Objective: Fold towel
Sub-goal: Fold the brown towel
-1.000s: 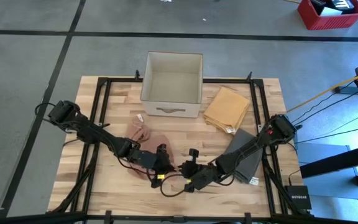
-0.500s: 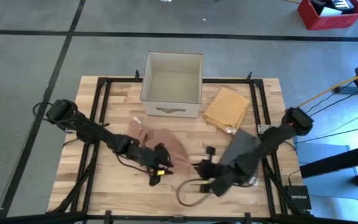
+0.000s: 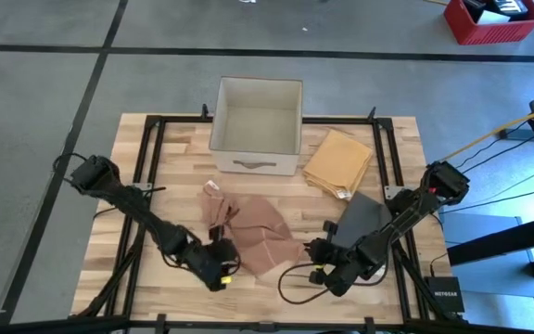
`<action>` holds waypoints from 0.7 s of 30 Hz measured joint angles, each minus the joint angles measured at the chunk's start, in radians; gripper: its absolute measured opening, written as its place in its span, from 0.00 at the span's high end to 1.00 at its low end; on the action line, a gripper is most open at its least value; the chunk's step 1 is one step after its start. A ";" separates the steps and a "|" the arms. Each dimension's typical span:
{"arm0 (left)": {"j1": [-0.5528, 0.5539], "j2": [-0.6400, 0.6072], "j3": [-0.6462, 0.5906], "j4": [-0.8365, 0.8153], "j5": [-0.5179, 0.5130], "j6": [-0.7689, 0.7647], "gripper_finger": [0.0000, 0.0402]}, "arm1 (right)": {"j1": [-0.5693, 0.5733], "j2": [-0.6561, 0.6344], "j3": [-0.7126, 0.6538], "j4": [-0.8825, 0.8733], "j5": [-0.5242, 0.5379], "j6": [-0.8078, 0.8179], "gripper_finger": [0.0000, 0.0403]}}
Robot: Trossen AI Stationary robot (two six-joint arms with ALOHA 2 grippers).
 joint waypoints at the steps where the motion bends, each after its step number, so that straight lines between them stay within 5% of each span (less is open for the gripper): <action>1: -0.014 0.010 0.002 -0.008 -0.004 0.006 0.69 | -0.005 0.001 -0.001 -0.001 0.000 0.000 0.98; 11: -0.143 0.108 0.047 -0.133 -0.114 -0.054 0.76 | -0.011 0.001 -0.001 0.006 -0.010 -0.025 0.98; 21: -0.041 0.147 0.052 -0.177 -0.142 -0.052 0.77 | -0.011 0.001 -0.001 0.010 -0.008 -0.027 0.98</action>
